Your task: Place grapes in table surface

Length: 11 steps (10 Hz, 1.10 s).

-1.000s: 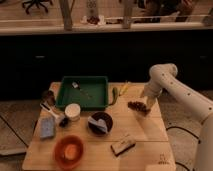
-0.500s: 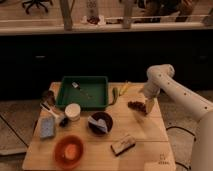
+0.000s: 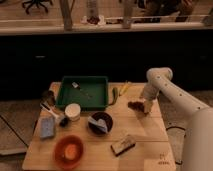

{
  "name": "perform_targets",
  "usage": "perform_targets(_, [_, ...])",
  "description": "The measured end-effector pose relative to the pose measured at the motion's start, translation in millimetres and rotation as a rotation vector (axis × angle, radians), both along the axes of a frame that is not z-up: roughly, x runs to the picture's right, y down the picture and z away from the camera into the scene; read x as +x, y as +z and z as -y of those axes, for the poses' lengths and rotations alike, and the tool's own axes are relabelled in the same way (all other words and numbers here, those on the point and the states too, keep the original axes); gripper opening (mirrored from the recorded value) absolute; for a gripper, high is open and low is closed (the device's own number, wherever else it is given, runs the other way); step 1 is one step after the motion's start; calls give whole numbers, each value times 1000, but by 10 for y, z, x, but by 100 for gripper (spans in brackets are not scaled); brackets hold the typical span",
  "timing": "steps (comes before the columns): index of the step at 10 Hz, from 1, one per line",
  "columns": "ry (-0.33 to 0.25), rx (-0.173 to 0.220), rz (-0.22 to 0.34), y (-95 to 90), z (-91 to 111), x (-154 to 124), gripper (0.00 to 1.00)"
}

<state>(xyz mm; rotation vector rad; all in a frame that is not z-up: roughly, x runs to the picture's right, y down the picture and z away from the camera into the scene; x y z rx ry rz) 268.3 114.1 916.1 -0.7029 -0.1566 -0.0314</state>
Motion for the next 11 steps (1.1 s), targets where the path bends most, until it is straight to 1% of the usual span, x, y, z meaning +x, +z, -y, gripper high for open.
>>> perform_targets(1, [8,-4,0,26,-13,19,37])
perform_targets(2, [14,-9,2,43,-20,18,26])
perform_targets(4, [14,-12,4,57,-21,-3,8])
perform_targets(5, [12,-12,4,50,-29,-10,1])
perform_targets(7, [2,-3,11,35,-11,-64,0])
perform_targets(8, [-12,5,17,5,13,-111,0])
perform_targets(11, [-69,59,45,-252,265,-221,0])
